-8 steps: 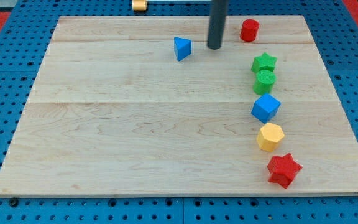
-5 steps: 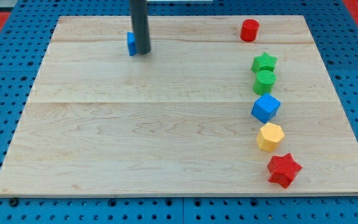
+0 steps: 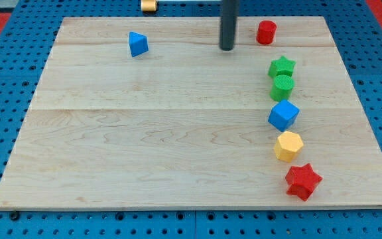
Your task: Move blue cube towards top center
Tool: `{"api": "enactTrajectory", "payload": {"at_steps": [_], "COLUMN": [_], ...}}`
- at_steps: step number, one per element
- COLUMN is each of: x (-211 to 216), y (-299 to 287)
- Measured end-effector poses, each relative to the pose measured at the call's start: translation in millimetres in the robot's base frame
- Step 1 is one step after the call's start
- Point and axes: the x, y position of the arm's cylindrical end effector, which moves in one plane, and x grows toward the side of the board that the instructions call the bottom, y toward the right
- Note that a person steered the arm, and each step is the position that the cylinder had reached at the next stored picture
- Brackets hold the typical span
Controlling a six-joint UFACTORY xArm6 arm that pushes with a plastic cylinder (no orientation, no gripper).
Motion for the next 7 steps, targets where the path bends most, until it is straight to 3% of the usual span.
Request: {"api": "enactTrajectory", "payload": {"at_steps": [2, 4, 5, 7], "x": [59, 167, 191, 180], "y": [138, 165, 106, -50]}}
